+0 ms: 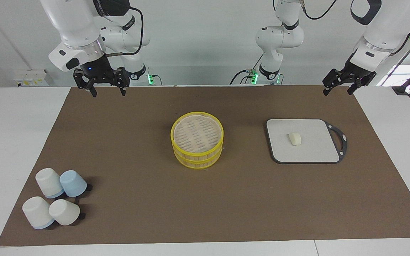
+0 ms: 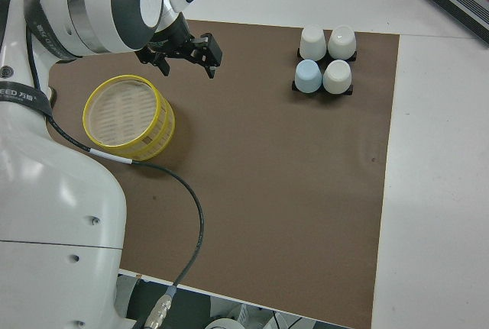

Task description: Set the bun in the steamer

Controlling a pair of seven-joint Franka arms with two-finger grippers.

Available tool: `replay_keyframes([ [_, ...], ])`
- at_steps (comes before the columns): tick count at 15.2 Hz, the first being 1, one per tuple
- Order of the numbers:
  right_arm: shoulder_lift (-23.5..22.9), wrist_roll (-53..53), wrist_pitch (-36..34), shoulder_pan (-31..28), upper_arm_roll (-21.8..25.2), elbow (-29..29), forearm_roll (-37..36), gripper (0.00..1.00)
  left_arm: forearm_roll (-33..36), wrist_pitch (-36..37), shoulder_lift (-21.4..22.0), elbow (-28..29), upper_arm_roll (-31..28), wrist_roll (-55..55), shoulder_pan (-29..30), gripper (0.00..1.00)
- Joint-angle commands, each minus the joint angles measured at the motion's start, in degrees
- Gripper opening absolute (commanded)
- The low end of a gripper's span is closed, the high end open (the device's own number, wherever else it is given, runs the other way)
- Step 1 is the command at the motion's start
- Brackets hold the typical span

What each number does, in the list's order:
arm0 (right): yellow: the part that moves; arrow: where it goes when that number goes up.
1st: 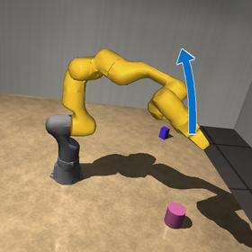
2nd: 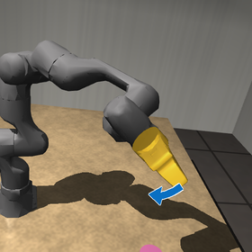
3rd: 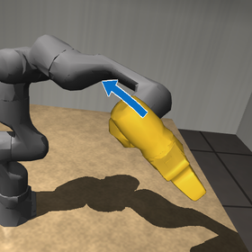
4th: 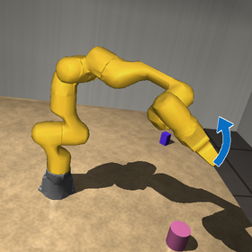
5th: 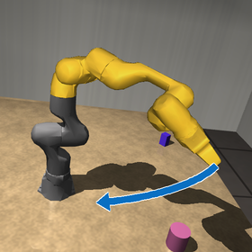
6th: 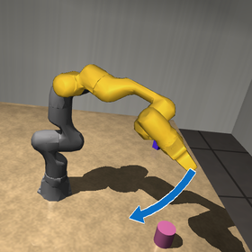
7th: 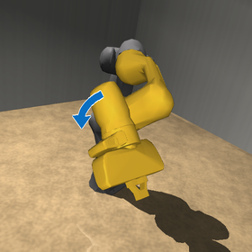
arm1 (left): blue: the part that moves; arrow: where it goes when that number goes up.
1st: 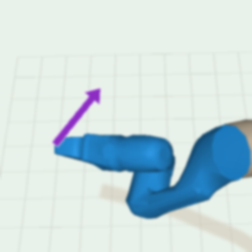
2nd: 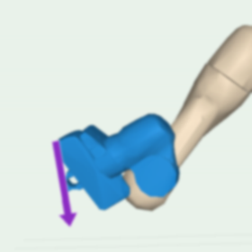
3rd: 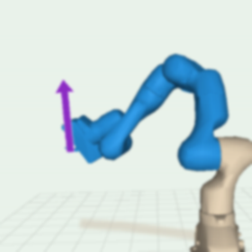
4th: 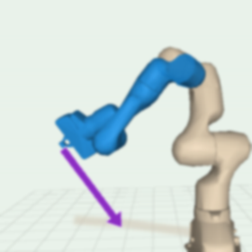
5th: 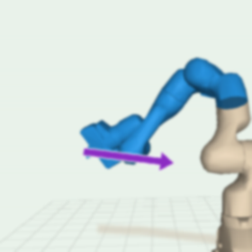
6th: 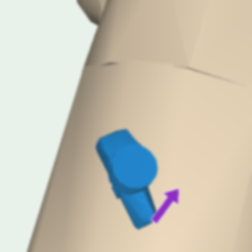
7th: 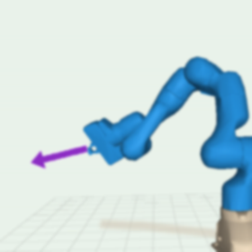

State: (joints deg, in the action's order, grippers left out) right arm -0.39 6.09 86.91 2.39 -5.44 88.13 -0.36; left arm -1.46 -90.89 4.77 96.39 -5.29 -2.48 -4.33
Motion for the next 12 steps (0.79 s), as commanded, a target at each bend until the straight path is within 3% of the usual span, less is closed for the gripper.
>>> replay_keyframes([
  [1,-0.2,-0.8,-0.4,-1.1,-0.3,-0.8,1.5,1.00,1.0,1.6,0.1,-0.9,-0.2,0.6,-0.5,1.00],
  [6,-0.7,-0.1,1.6,-0.2,-2.5,-0.7,1.9,1.00,1.0,1.6,0.1,-0.9,-0.2,0.6,-0.6,1.00],
  [8,-4.7,5.7,-0.1,0.5,-8.2,-5.0,1.5,1.00,1.0,1.3,0.1,-0.8,-0.2,0.7,-0.7,1.00],
  [10,-12.7,20.7,-0.3,9.2,-9.2,-12.4,0.1,1.00,1.0,0.2,0.3,0.3,-0.2,0.7,-0.7,1.00],
  [12,-19.8,23.3,0.5,17.4,-8.6,-18.3,-4.7,1.00,1.0,-3.7,1.8,5.1,-0.2,0.9,-0.8,1.00],
])
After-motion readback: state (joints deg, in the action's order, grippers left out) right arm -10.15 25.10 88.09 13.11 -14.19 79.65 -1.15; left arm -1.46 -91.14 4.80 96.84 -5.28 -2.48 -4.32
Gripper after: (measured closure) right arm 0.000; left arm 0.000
